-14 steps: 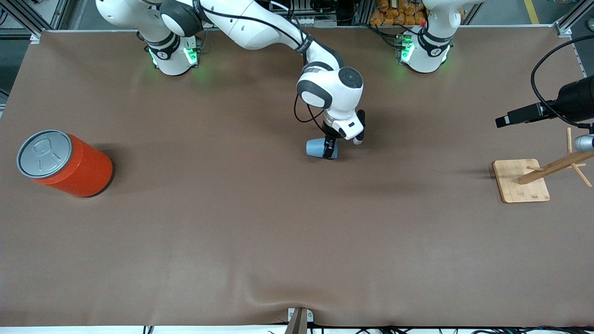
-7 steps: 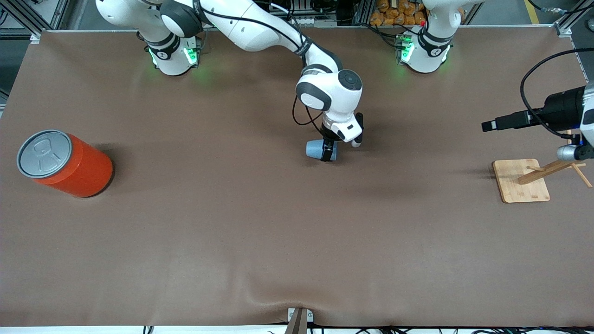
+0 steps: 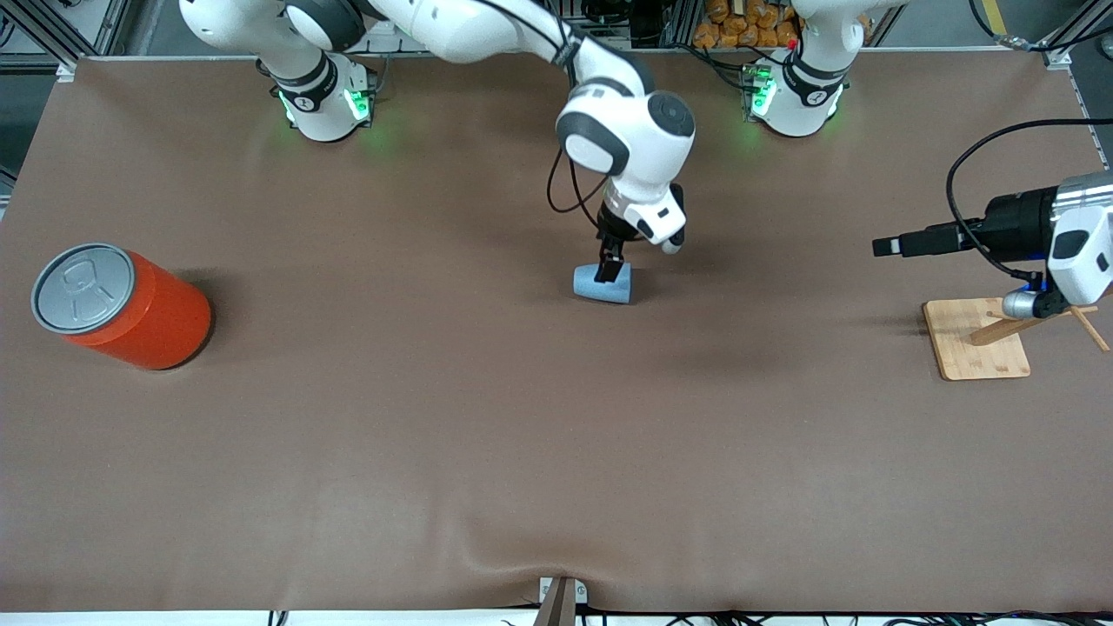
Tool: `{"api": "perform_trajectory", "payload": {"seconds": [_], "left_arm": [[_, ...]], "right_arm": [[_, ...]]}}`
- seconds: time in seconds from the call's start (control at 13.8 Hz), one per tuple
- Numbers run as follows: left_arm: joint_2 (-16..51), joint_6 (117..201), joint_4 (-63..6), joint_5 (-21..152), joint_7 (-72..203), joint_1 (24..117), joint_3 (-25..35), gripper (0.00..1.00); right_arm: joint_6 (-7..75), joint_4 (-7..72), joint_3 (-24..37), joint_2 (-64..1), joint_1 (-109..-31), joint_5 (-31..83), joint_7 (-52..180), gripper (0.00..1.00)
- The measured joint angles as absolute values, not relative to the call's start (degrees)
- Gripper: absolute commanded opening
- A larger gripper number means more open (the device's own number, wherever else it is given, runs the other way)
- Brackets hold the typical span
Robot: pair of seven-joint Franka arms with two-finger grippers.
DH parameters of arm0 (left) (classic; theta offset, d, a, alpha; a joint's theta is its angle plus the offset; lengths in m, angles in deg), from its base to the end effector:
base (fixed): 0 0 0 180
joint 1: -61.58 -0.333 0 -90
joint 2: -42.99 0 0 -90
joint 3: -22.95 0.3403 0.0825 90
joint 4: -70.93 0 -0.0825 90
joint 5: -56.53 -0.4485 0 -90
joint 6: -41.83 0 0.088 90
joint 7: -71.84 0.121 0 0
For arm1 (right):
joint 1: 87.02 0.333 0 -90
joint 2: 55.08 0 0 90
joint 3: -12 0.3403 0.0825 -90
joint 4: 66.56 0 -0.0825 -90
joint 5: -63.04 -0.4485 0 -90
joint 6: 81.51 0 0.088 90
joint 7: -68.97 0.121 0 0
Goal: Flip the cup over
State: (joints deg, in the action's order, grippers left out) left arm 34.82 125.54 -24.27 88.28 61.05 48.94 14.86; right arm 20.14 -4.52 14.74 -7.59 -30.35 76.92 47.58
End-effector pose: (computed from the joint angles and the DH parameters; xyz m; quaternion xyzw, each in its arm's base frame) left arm 0.6350 -0.0136 0.5123 0.9345 0.1417 -0.1786 0.2733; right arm 0.4522 0.6945 0.3004 0.7390 0.6630 -0.0323 0.1152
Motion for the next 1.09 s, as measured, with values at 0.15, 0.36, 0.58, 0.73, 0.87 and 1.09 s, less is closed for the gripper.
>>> {"api": "perform_trajectory", "payload": {"seconds": [0.15,0.36,0.58,0.73,0.87,1.09], "left_arm": [[34.8,126.7,-26.4,90.0,61.1,49.0,14.7,1.00],[34.8,127.5,-28.9,92.5,61.1,49.0,14.4,1.00],[34.8,129.7,-32.8,95.5,61.2,49.1,14.2,1.00],[34.8,131.1,-35.0,97.2,61.9,49.2,13.9,1.00],[34.8,133.1,-38.0,100.1,64.9,49.4,13.4,1.00],[34.8,136.2,-43.0,104.3,69.9,49.3,13.4,1.00]], "right_arm": [[18.6,-4.5,14.6,-10.0,-31.8,74.5,47.6,1.00],[18.6,-4.5,13.5,-11.2,-36.5,71.0,50.3,1.00],[17.7,-4.6,13.4,-12.5,-45.7,66.5,51.0,1.00],[15.0,-4.6,13.6,-13.2,-52.1,64.2,50.9,1.00],[13.7,-4.6,15.0,-14.0,-58.0,64.0,50.7,1.00],[13.3,-4.6,15.7,-15.2,-64.0,64.0,51.0,1.00]]}}
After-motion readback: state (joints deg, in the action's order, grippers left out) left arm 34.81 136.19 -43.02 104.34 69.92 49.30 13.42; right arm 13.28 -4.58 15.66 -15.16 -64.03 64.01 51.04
